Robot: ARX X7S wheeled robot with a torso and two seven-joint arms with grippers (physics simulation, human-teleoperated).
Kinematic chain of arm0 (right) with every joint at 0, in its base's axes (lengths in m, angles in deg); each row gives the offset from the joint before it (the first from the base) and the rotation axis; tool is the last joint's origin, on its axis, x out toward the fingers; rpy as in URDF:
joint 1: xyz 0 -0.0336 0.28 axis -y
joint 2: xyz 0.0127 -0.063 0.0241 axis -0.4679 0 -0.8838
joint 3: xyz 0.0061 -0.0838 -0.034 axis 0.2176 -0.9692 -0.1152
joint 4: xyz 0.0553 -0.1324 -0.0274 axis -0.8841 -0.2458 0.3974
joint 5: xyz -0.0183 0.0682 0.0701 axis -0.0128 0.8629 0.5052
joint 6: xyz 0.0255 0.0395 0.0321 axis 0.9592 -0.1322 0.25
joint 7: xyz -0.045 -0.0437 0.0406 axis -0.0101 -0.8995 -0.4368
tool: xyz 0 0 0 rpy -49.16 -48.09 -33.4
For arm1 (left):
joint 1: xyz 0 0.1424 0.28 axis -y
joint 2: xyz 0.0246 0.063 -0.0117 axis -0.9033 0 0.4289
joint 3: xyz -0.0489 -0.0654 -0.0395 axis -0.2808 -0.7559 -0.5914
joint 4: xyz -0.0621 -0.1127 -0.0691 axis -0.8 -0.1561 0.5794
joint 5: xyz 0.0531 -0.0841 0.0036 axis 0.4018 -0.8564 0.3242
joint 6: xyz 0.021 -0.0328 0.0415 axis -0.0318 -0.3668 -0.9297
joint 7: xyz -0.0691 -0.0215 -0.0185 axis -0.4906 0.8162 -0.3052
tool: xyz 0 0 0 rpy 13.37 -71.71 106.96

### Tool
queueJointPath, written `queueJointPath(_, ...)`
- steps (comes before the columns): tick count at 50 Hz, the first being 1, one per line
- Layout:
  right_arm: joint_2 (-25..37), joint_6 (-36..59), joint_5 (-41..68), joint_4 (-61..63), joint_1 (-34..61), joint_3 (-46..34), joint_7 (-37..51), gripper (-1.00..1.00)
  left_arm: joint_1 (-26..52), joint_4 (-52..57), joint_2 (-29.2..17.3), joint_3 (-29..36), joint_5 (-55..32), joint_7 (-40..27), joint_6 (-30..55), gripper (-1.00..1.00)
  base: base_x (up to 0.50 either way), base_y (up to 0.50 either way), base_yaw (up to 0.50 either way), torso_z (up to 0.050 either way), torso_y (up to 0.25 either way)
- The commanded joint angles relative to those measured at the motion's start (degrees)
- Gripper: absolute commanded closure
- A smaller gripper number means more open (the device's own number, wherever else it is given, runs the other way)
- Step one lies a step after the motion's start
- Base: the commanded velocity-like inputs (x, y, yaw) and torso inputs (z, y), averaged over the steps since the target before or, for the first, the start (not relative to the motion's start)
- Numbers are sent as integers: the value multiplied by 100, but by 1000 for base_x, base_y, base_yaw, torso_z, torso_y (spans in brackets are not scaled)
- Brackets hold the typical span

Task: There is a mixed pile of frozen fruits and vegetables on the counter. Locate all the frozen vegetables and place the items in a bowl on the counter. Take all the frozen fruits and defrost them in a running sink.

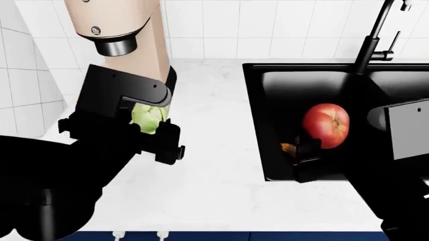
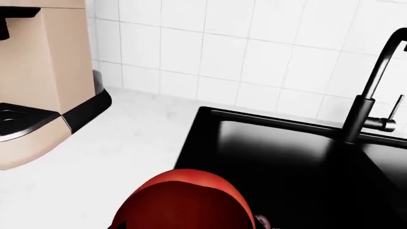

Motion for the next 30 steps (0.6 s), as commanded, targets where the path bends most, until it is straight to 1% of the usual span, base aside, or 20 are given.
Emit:
queueJointPath(1,441,31,-583,902,105,182,622,100,282,523,40,-148,86,-352,-117,100,0,0,0,0,0)
queueJointPath(4,405,-158,-865,787,-17,159,729,100,272,590,80,-174,161,-333,-162,100,0,0,0,0,0)
queueJointPath(8,206,-358,-1162,636,-197,91,732,100,297,635,180,-190,353,-294,-184,100,0,-57,0,0,0)
queueJointPath(11,32,-455,-1346,503,-317,35,668,100,253,630,325,-189,578,-155,-227,100,1,-479,0,0,0)
queueJointPath(14,33,-661,-1485,466,-400,47,599,100,211,700,389,-216,714,-124,-297,100,1,-500,0,0,0)
queueJointPath(21,154,-564,-1407,628,-266,136,617,100,356,892,277,-346,565,-318,-365,100,1,-500,0,0,0)
queueJointPath(30,309,-468,-1264,789,-119,243,623,100,305,1079,220,-393,526,-435,-463,100,1,-500,0,0,0)
